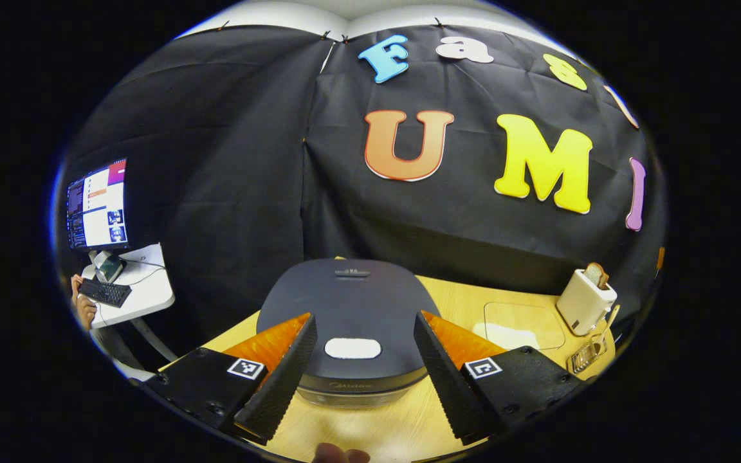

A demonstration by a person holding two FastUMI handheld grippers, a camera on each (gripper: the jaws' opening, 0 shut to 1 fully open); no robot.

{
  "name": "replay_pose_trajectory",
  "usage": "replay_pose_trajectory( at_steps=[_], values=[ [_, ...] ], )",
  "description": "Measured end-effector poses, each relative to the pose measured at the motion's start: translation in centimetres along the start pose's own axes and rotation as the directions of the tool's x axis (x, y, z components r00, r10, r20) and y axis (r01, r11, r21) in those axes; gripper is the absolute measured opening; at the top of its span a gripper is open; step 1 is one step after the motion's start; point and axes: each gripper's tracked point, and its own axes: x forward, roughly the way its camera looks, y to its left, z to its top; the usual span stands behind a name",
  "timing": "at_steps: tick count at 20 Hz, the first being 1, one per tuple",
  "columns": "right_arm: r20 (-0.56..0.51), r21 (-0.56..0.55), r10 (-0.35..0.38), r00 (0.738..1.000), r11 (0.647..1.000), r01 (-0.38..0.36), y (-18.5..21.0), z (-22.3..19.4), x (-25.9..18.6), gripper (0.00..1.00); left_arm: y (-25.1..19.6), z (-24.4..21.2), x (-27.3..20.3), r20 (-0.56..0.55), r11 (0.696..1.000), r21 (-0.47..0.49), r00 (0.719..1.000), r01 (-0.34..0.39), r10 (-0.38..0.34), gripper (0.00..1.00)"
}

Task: Close the left gripper, press the button to open the rice cooker; take a wooden spoon from the chopstick holder with the right hand, scoop a spoonful of rice and pour it into the rice cooker, then put the wooden spoon back into the chopstick holder.

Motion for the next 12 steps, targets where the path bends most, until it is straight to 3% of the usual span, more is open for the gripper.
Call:
replay_pose_trajectory(
  at_steps=[6,12],
  values=[
    [0.069,0.035,-0.045,0.997,0.998,0.043,-1.2,2.1,-0.8,0.95,-3.6,8.4,-2.5,0.132,0.989,0.093,0.984,0.111,-0.123,0.97],
    [0.173,0.067,-0.076,0.982,0.996,0.065,-1.5,6.0,-2.3,0.95,-8.3,14.6,-5.9,0.236,0.968,0.133,0.942,0.213,-0.239,0.96]
  ],
)
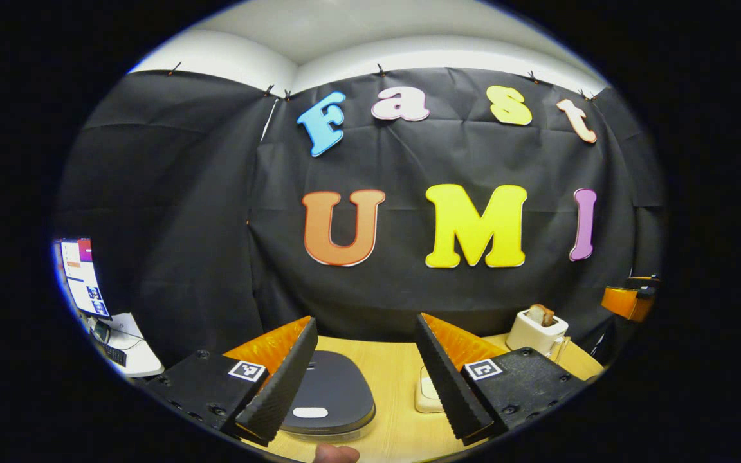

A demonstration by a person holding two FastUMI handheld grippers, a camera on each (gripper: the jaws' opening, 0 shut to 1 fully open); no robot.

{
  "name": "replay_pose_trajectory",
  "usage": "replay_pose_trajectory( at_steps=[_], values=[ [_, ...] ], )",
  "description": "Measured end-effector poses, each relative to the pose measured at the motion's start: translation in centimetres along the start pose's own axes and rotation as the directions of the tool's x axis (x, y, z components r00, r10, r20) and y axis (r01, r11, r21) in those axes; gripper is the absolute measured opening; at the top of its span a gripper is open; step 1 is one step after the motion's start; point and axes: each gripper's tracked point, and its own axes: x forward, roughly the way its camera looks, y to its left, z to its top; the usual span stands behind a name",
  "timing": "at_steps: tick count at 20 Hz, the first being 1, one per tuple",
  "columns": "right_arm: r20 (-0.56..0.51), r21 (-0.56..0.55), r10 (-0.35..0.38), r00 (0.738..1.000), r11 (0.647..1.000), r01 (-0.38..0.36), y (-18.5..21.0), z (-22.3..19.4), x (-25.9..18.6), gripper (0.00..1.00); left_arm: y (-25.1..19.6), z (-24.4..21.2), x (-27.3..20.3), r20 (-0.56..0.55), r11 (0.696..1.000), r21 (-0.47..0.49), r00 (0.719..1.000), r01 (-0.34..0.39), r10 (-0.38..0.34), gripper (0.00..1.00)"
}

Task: Close the left gripper, press the button to open the rice cooker; take a wooden spoon from the chopstick holder with the right hand, scoop a spoonful of rice and pour it into the rice cooker, then put the wooden spoon back into the chopstick holder.

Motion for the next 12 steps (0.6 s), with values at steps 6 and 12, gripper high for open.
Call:
replay_pose_trajectory(
  at_steps=[6,12],
  values=[
    [0.056,-0.021,-0.016,0.998,1.000,0.017,-0.2,2.4,-0.9,0.95,-3.7,3.1,-1.0,0.061,0.997,0.011,0.995,0.074,-0.074,0.98],
    [0.072,-0.034,-0.014,0.997,0.999,0.017,-0.2,3.3,-1.6,0.95,-5.6,3.9,-2.2,0.065,0.994,0.033,0.992,0.102,-0.104,0.96]
  ],
)
